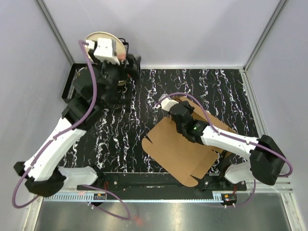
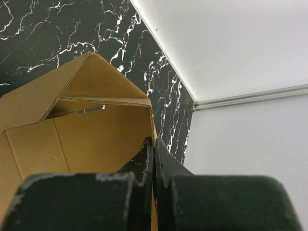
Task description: Fold the paper box
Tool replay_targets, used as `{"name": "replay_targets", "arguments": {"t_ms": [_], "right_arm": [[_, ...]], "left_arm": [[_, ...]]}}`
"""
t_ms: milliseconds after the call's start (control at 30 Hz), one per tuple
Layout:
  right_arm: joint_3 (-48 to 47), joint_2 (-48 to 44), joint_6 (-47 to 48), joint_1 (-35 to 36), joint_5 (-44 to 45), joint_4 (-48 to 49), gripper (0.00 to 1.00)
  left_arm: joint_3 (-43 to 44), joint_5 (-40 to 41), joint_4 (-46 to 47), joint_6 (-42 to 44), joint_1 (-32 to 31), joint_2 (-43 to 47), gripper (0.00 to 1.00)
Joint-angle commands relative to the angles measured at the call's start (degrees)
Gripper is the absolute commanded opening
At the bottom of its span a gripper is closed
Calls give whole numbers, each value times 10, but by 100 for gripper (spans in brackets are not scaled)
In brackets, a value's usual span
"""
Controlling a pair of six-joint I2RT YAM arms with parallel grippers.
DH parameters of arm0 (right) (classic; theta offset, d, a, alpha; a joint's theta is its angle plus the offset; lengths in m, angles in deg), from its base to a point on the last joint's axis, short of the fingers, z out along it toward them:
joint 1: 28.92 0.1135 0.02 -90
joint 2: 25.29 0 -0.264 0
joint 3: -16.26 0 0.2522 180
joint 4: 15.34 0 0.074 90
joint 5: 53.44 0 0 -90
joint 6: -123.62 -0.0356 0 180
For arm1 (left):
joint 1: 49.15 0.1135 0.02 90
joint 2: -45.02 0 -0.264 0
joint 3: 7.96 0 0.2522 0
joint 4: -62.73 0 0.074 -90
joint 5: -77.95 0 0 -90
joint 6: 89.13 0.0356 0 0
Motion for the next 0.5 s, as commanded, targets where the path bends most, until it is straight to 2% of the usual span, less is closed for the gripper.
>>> {"name": "replay_targets", "arguments": {"t_ms": [0, 33, 67, 100, 133, 167, 233, 267, 333, 367, 433, 467], "right_arm": [[-12, -15, -46, 0, -29, -10, 0], [-4, -20, -43, 0, -31, -8, 0], [2, -29, -40, 0, -32, -2, 0], [7, -34, -39, 0, -32, 3, 0], [18, -38, -38, 0, -35, 5, 0], [23, -51, -38, 0, -37, 5, 0], [35, -59, -34, -1, -36, 11, 0], [41, -63, -28, -1, -34, 16, 0], [64, -65, -4, 0, -32, 45, 0], [70, -66, 1, 0, -32, 51, 0], [88, -63, 19, 0, -22, 80, 0], [92, -59, 26, 1, -15, 91, 0]], "left_arm": [[-202, -405, 258, 124, 33, 117, 98], [-252, -407, 295, 104, 43, 136, 98], [-360, -446, 335, 48, 58, 174, 98], [-417, -468, 438, 11, 93, 191, 98], [-472, -483, 498, -22, 106, 204, 97], [-567, -504, 608, -71, 115, 213, 95], [-625, -520, 668, -97, 123, 198, 92], [-660, -536, 710, -103, 123, 169, 86], [-691, -516, 762, -136, 123, 134, 85], [-720, -513, 834, -145, 123, 94, 84], [-734, -495, 903, -178, 123, 42, 82], [-739, -488, 971, -192, 122, -17, 81]]}}
